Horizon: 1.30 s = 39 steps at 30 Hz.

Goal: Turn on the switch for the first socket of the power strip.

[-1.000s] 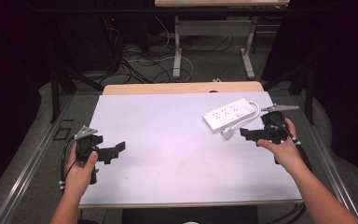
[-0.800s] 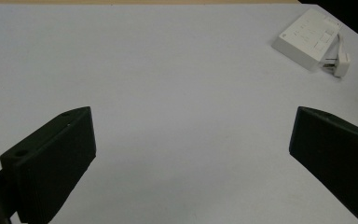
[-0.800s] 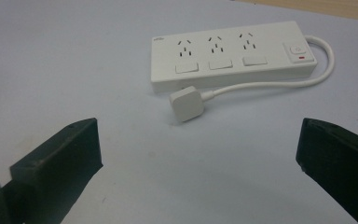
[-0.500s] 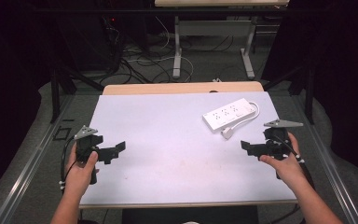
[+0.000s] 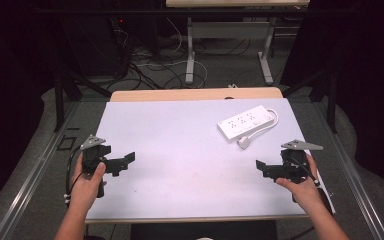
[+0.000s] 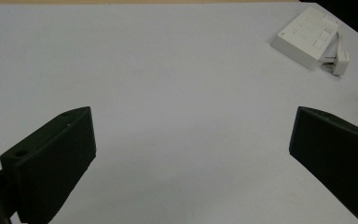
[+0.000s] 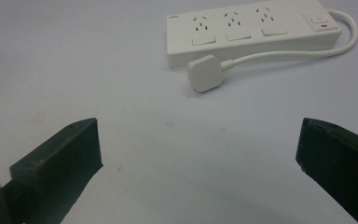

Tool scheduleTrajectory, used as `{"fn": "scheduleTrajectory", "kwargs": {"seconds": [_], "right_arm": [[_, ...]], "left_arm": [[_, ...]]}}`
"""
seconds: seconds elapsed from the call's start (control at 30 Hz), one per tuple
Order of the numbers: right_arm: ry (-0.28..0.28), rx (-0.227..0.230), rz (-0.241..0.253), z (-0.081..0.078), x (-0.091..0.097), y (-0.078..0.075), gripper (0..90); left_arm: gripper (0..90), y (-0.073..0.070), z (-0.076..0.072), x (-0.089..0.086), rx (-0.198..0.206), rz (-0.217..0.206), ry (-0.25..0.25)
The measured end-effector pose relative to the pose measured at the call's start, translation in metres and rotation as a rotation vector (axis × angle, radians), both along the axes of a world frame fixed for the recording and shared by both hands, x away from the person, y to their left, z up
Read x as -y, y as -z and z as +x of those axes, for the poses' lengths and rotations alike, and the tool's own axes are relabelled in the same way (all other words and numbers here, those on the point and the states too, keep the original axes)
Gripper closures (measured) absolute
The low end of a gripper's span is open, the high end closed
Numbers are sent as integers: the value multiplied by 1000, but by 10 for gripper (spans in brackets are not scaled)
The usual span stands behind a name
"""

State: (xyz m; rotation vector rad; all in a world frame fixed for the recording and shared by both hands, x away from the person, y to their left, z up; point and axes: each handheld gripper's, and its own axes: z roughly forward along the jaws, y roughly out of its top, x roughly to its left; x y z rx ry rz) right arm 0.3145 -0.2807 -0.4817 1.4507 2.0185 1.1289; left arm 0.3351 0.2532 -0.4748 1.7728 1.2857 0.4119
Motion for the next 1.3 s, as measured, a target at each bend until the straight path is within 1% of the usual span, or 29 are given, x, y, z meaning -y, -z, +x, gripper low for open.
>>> {"fn": "scheduleTrajectory", "kwargs": {"seconds": [0.07,0.1,0.13,0.17,0.3,0.37,0.4,0.43,0.47,0.5,0.53,0.57,0.6,0.63,0.7,0.73,0.77,0.8,0.87,0.97,1.0,1.07,1.3], "right_arm": [[1,7,-8,-2,0,3,0],[5,10,-2,-3,0,4,0],[2,16,-5,-3,0,6,0],[6,15,2,-4,0,7,0],[16,30,-5,-6,-1,13,0],[14,40,-17,-6,-1,16,0],[10,36,-19,-7,0,17,0],[15,43,-14,-7,-1,19,0],[5,43,-14,-8,-1,20,0],[9,44,-11,-8,-1,22,0],[6,39,-13,-9,-2,23,0],[6,42,-14,-9,-2,24,0],[0,47,-23,-9,-2,25,0],[-1,48,-23,-9,-2,26,0],[-4,53,-33,-9,-2,27,0],[-1,49,-26,-9,-3,28,0],[-3,58,-26,-9,-3,29,0],[-3,53,-16,-9,-5,30,0],[-15,53,-24,-9,-5,32,0],[-27,41,-19,-9,-7,36,0],[-32,39,-30,-9,-7,37,0],[-38,37,-27,-10,-10,40,0],[-74,36,-37,-10,-18,46,0]], "left_arm": [[4,0,0,0,0,1,1],[4,0,0,0,3,10,3],[4,0,0,0,3,10,3],[4,-1,0,0,2,11,2],[4,0,0,1,-8,-3,1],[4,1,0,1,-2,1,4],[4,1,0,2,-3,3,5],[4,1,0,2,-6,7,4],[4,1,0,2,-2,13,7],[4,1,0,1,-18,10,17],[4,1,0,1,-18,10,17],[4,2,0,3,-7,6,7],[4,2,0,3,-7,7,8],[4,2,0,3,-6,12,10],[4,3,0,4,-10,5,6],[4,3,0,4,-10,3,7],[4,3,0,4,-10,8,10],[4,3,0,4,-10,11,11],[4,4,0,4,-11,12,11],[4,4,0,5,-12,10,11],[4,4,0,5,-22,15,22],[4,5,0,6,-12,11,17],[4,5,0,6,-13,17,19]]}}
